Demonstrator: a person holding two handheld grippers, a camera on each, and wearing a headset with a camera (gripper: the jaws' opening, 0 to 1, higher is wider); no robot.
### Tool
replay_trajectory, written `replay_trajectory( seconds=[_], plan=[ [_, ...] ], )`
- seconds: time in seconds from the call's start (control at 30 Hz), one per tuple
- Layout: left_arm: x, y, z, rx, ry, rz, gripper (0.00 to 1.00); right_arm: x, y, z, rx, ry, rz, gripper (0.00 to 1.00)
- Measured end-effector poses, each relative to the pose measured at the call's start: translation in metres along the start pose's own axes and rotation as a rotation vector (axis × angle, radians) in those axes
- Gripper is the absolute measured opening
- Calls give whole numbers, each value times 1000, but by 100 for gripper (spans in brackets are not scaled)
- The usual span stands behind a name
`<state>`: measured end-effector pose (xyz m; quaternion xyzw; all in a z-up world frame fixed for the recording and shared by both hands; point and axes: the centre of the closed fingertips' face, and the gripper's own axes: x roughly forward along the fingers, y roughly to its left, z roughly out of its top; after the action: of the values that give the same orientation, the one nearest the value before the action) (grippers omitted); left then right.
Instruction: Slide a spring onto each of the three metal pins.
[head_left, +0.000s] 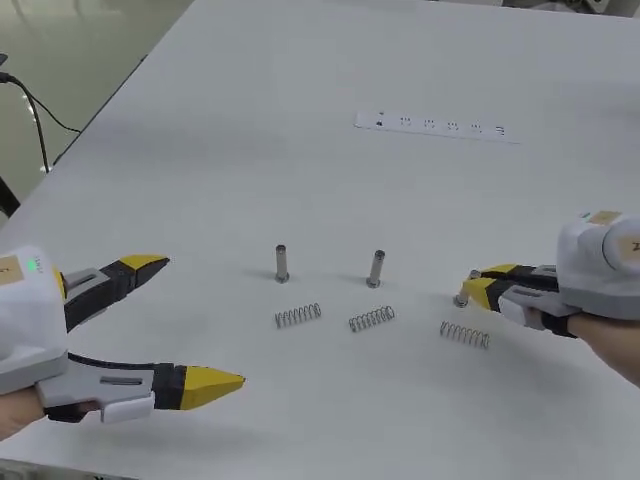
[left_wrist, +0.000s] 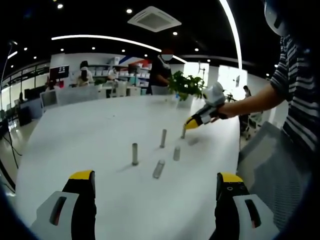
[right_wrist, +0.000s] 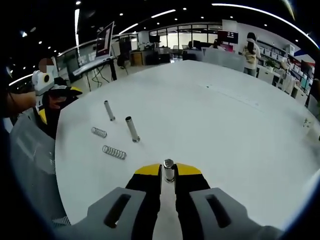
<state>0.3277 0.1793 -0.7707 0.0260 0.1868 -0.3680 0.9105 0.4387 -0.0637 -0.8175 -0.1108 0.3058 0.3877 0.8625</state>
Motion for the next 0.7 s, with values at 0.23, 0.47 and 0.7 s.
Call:
replay_trajectory(
  seconds=[0.23, 0.47, 0.7],
  plan=[
    [-1, 0, -1, -4, 3, 4, 98, 0, 1, 1, 1, -5, 1, 11],
    [-2, 0, -1, -3, 6, 6, 98, 0, 2, 2, -9, -6, 4, 14],
    [-2, 0, 0, 4, 11, 5, 98, 0, 3, 2, -12, -7, 12, 17]
  ],
)
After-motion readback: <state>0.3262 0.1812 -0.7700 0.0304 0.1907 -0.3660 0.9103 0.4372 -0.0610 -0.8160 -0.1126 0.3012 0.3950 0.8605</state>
